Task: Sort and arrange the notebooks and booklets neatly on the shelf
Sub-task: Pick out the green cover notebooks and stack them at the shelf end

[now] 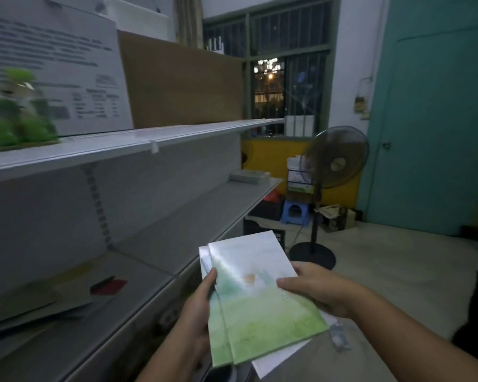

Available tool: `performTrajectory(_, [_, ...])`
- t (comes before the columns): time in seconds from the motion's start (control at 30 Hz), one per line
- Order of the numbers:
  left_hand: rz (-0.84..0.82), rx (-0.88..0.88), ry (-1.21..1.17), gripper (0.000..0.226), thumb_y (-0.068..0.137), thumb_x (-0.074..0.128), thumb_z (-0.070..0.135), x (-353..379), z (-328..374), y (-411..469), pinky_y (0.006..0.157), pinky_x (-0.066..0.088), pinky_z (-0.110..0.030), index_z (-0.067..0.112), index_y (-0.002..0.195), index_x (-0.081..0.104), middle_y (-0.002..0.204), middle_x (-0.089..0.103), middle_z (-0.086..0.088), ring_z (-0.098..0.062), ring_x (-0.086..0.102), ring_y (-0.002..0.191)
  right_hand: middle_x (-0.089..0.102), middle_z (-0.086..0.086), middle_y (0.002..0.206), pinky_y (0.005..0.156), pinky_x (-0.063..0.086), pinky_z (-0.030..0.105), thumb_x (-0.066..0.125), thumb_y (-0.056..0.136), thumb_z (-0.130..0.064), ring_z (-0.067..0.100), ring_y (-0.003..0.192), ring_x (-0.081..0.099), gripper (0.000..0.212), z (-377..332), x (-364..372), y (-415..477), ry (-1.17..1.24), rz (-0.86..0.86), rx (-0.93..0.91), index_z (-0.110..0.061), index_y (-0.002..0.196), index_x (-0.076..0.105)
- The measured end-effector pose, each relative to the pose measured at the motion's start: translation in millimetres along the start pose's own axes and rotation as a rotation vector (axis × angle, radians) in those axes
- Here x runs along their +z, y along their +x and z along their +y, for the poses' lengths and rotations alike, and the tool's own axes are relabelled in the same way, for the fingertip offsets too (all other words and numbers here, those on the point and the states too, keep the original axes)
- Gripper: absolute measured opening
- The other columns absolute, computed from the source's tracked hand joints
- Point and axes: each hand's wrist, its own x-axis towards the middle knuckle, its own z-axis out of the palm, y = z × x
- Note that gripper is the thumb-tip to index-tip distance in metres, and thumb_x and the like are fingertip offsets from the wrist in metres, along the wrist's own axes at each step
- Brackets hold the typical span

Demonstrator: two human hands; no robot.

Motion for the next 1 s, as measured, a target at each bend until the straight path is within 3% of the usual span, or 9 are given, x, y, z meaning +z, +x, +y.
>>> performTrajectory(0.2, [-0.003,0.049,0.081,0.063,0.091,0.036,0.061,46,29,93,0.049,0.057,-0.04,0.007,0.103,0.067,0.084,0.073,-0.02,-0.035,0.071,0.066,0.073,0.008,0.099,0.076,0.057,0.04,0.061,0.091,-0.013,0.028,0.086,0.071,0.018,7,-53,77,0.172,0.242,-0.008,-0.014,0.108,0.064])
performTrajectory(0.33, [-0.003,0.037,0.059,0.07,0.091,0.024,0.068,69,57,167,0.064,0.051,-0.039,0.013,0.105,0.065,0.085,0.074,-0.017,-0.035,0.071,0.073,0.072,0.008,0.101,0.064,0.056,0.033,0.057,0.093,-0.01,0.026,0.083,0.071,0.018,-5,-80,137,0.288,0.305,0.008,-0.015,0.109,0.061])
performTrajectory(0.5, [-0.045,0.037,0.156,0.064,0.096,0.019,0.061,104,87,244,0.062,0.048,-0.037,0.016,0.09,0.064,0.066,0.072,-0.012,-0.03,0.069,0.058,0.071,0.008,0.103,0.069,0.057,0.036,0.051,0.096,-0.009,0.028,0.086,0.07,0.016,-11,-130,194,0.334,0.374,0.017,-0.019,0.105,0.059])
performTrajectory(0.63, [0.012,0.007,0.183,0.059,0.092,0.038,0.061,123,93,297,0.075,0.056,-0.05,0.013,0.106,0.069,0.094,0.073,-0.019,-0.039,0.07,0.084,0.07,0.01,0.105,0.066,0.056,0.036,0.052,0.095,-0.008,0.03,0.085,0.07,0.025,1,-170,232,0.328,0.461,0.046,-0.014,0.118,0.057])
performTrajectory(0.7, [0.06,-0.014,0.179,0.053,0.093,0.042,0.055,133,93,326,0.077,0.055,-0.052,0.012,0.112,0.067,0.098,0.072,-0.02,-0.04,0.069,0.088,0.07,0.009,0.105,0.062,0.055,0.033,0.051,0.095,-0.007,0.03,0.084,0.07,0.026,7,-190,254,0.332,0.464,0.042,-0.015,0.119,0.057])
performTrajectory(0.87, [0.093,0.026,0.229,0.029,0.099,0.044,0.028,165,97,388,0.04,0.052,-0.03,0.008,0.099,0.064,0.066,0.073,-0.014,-0.028,0.07,0.053,0.068,0.008,0.103,0.069,0.056,0.035,0.049,0.095,-0.005,0.031,0.088,0.068,0.023,19,-247,316,0.347,0.405,0.037,-0.014,0.115,0.056])
performTrajectory(1.0, [0.194,0.099,0.29,0.023,0.098,0.048,0.023,207,109,441,0.04,0.049,-0.025,0.005,0.107,0.06,0.058,0.07,-0.01,-0.025,0.066,0.047,0.068,0.004,0.098,0.065,0.055,0.034,0.046,0.095,-0.003,0.03,0.087,0.068,0.026,19,-303,368,0.35,0.344,0.009,-0.018,0.114,0.056])
